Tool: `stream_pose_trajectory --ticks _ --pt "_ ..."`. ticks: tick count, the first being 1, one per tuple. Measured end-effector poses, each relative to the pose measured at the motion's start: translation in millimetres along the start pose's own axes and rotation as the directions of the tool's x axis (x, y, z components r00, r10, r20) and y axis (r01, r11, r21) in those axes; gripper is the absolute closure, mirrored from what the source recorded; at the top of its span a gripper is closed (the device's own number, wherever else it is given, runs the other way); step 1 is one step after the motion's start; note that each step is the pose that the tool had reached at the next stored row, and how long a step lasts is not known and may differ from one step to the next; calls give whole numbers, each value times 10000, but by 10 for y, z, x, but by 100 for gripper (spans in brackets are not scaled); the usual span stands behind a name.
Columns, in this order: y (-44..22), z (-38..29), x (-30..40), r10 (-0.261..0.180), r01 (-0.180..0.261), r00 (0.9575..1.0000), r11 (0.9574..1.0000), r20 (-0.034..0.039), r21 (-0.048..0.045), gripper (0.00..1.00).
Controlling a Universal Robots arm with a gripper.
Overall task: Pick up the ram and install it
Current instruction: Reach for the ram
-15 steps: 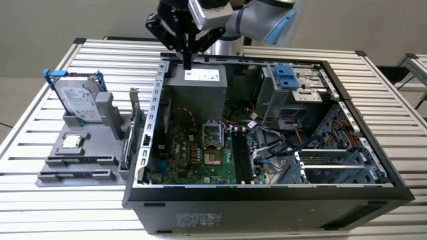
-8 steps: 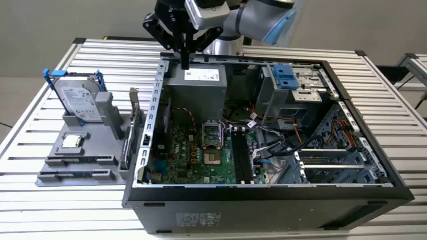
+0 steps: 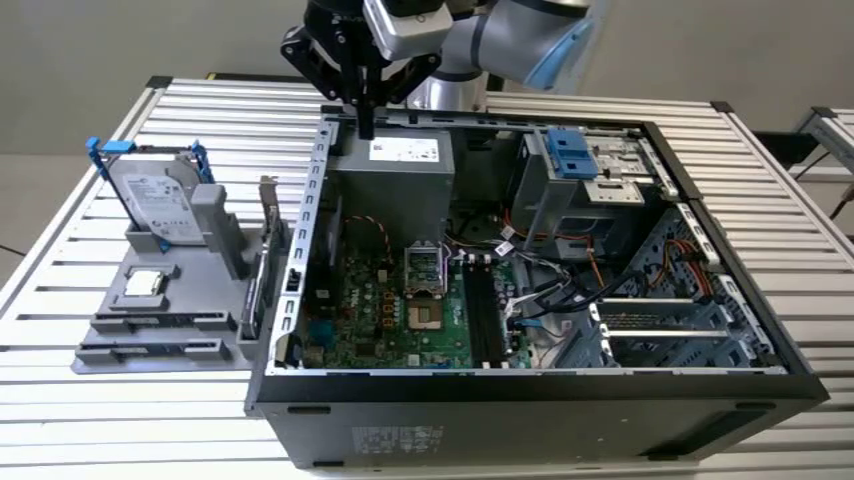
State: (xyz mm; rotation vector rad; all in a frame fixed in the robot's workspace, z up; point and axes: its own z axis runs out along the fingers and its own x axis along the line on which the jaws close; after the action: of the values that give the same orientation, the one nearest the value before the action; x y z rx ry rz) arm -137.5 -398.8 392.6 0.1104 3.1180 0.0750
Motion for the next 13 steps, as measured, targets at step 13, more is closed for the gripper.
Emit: stream_pose_trajectory --ticks 13 --pt "-5 -2 76 0 0 10000 10000 0 0 100"
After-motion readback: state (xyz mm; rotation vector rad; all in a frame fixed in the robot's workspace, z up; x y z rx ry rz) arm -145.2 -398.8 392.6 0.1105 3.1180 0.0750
